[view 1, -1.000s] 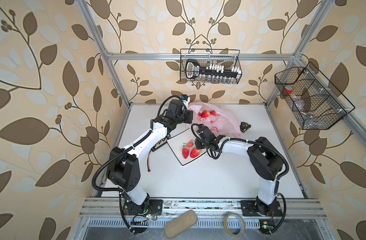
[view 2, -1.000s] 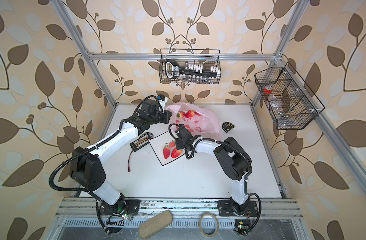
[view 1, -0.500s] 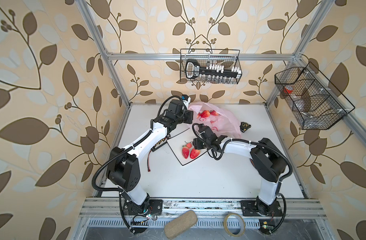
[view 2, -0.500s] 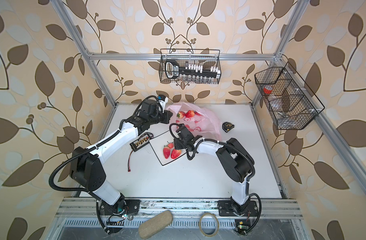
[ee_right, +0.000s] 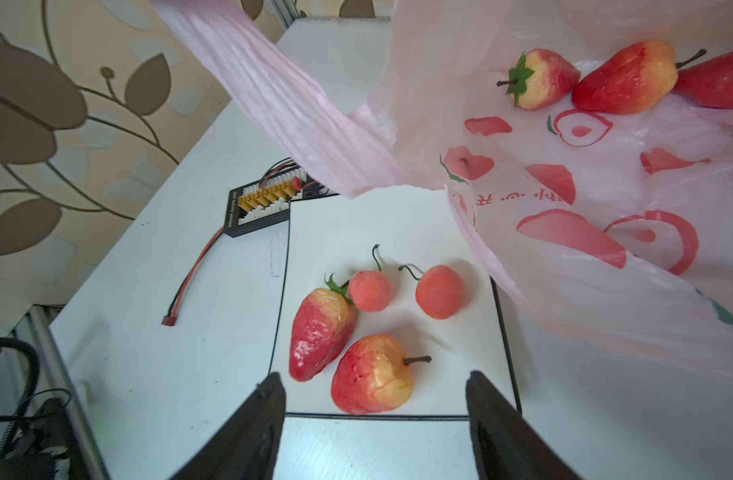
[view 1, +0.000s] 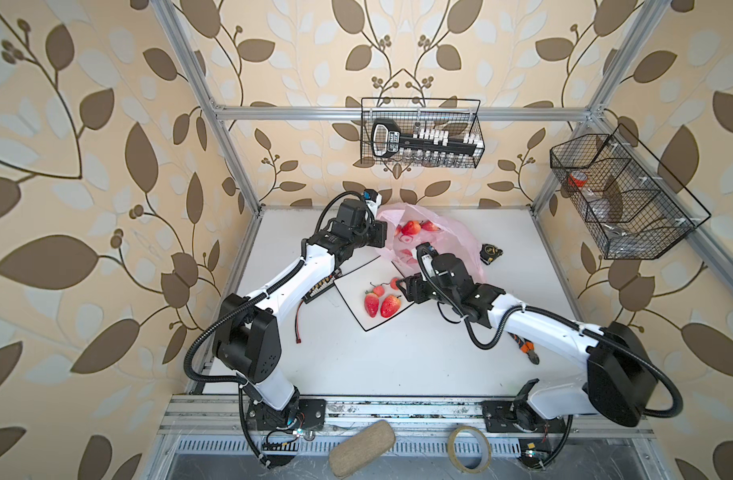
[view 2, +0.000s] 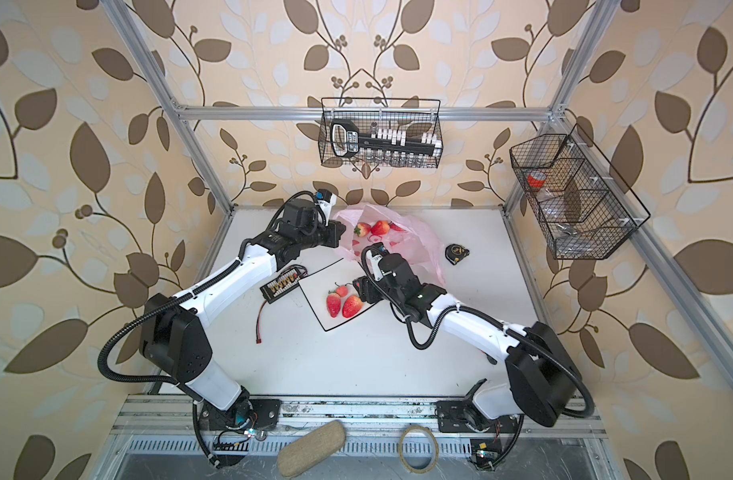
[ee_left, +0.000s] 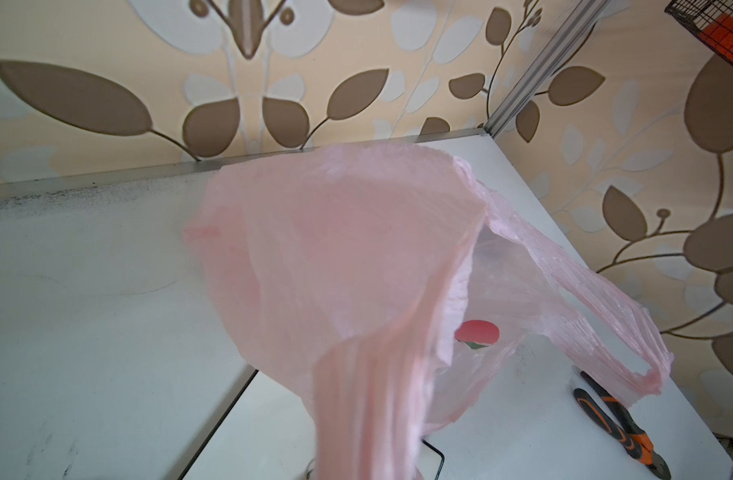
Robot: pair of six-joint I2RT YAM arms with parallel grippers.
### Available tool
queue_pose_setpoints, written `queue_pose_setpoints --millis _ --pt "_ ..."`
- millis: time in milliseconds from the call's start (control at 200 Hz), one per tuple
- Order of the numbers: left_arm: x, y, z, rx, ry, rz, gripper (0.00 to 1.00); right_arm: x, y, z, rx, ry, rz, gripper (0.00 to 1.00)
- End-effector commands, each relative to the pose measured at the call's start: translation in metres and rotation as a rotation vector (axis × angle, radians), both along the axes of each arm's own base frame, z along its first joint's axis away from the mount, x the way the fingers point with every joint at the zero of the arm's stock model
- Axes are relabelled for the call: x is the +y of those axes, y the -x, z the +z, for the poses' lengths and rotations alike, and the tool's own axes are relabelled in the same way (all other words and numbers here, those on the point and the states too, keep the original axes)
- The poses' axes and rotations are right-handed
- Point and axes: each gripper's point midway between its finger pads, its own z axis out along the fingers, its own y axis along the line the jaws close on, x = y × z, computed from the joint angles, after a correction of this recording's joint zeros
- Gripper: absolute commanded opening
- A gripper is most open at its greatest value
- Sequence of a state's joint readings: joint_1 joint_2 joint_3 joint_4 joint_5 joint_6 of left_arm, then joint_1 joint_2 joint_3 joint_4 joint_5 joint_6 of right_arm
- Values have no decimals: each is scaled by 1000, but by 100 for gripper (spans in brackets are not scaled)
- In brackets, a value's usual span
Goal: Take the fake fruits out of the plastic bag
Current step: 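Move the open right gripper back into the bag above the strawberry and pear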
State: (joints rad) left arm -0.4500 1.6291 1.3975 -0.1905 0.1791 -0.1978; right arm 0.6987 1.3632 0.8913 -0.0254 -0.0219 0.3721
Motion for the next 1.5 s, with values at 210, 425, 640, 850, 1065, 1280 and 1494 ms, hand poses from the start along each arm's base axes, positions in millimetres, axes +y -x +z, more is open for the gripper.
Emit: queue_pose_setpoints --millis 210,425,640,850,1065,1280,1494 --pt "0 -4 38 -80 60 0 0 -40 -6 71 -148 -66 -116 54" --pt "0 -2 37 -74 62 -2 0 -54 -43 99 -192 -124 -283 41" --pt "-1 0 36 -68 69 -10 0 -33 -93 71 -77 -192 -414 37" --pt "1 3 39 -75 71 -9 0 -28 -136 24 28 -188 -554 37" --pt "-2 6 45 -84 80 -32 0 -29 -170 -33 187 -287 -727 47" --pt "-8 11 50 -90 96 -76 0 -26 -198 -66 237 -361 -858 57" --pt "-16 18 54 -95 94 -148 0 -26 -218 -91 267 -464 -957 62"
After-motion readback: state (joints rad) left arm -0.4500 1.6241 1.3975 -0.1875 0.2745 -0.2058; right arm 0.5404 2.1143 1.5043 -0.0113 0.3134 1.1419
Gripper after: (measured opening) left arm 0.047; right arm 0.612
